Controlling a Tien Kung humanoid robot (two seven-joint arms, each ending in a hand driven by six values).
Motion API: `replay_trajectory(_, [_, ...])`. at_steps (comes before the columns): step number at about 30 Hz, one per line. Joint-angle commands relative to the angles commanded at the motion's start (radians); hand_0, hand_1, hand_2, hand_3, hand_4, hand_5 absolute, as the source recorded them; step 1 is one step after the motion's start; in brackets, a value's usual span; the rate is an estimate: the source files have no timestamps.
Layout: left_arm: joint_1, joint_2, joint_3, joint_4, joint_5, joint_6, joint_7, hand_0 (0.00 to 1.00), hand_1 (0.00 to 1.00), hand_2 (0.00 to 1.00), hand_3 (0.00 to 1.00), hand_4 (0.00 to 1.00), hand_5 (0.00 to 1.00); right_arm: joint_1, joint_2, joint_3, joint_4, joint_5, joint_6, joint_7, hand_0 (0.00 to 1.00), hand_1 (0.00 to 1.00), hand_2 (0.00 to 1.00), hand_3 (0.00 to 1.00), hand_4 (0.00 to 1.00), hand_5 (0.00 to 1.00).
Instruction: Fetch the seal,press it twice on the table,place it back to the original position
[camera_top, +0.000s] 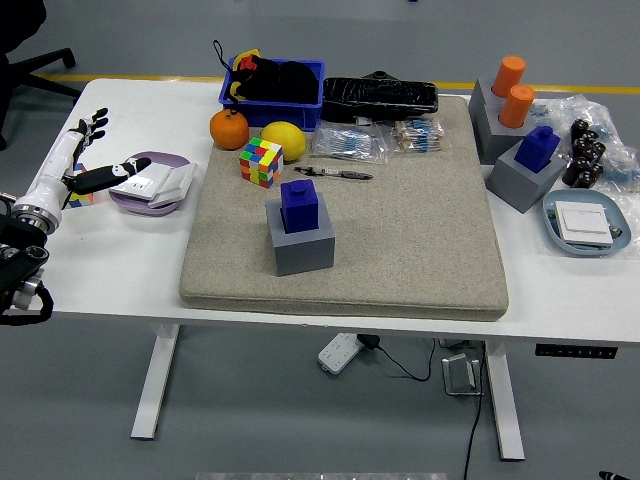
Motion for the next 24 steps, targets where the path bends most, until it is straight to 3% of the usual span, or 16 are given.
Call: replay_trajectory(24, [-0.002, 0.022, -0.022, -0.023, 0.013, 0.005, 0.007, 0.958, 0.917, 0.938, 0.948, 0.961, 0.304, 0.049, -0.009, -0.064, -0.014, 0.038, 0.002, 0.0, 0.856, 0.77, 0.716, 0.74, 0.79, 0.563])
